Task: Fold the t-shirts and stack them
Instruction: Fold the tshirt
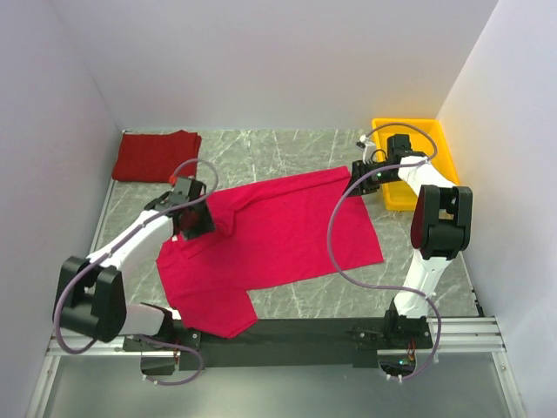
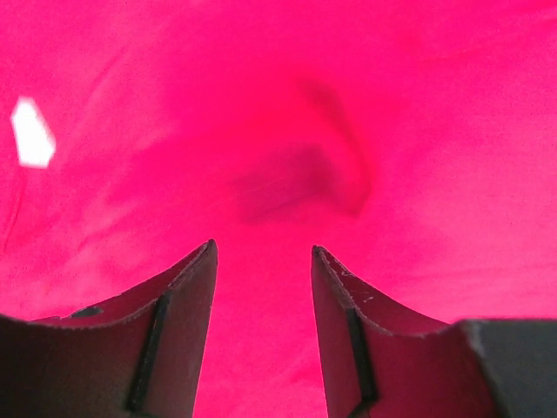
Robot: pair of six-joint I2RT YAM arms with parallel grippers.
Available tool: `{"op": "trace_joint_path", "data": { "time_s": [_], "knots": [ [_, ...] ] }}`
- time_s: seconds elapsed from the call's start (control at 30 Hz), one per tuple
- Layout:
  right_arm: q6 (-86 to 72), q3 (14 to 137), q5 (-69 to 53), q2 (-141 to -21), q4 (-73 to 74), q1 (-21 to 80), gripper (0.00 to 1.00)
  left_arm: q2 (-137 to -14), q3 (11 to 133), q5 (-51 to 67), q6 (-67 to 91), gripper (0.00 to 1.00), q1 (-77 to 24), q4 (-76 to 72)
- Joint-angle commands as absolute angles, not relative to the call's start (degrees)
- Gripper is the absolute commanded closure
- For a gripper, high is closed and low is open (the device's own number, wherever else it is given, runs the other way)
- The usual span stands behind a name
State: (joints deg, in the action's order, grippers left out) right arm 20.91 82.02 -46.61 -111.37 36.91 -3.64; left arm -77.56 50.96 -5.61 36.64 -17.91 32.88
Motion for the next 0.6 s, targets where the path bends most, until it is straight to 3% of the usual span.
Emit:
{"op": "trace_joint_path", "data": {
  "time_s": [0.0,0.23,0.57],
  "knots": [
    [21.4,82.4,-47.6,-108.1,36.3,-3.5,0.59,-72.3,46.4,-7.1,47.6,0.48,-15.1,38.4],
    [20.7,81.4,-48.3,-108.3,35.2,-3.5,0.59,-63.4,37.9,-5.8,59.7,0.48,-7.8,42.3],
    [20.7,81.5,-48.2,-108.2,35.4,-3.5,0.59,-68.4,37.7,-6.7,60.2,0.51,-3.3,38.9]
  ]
}}
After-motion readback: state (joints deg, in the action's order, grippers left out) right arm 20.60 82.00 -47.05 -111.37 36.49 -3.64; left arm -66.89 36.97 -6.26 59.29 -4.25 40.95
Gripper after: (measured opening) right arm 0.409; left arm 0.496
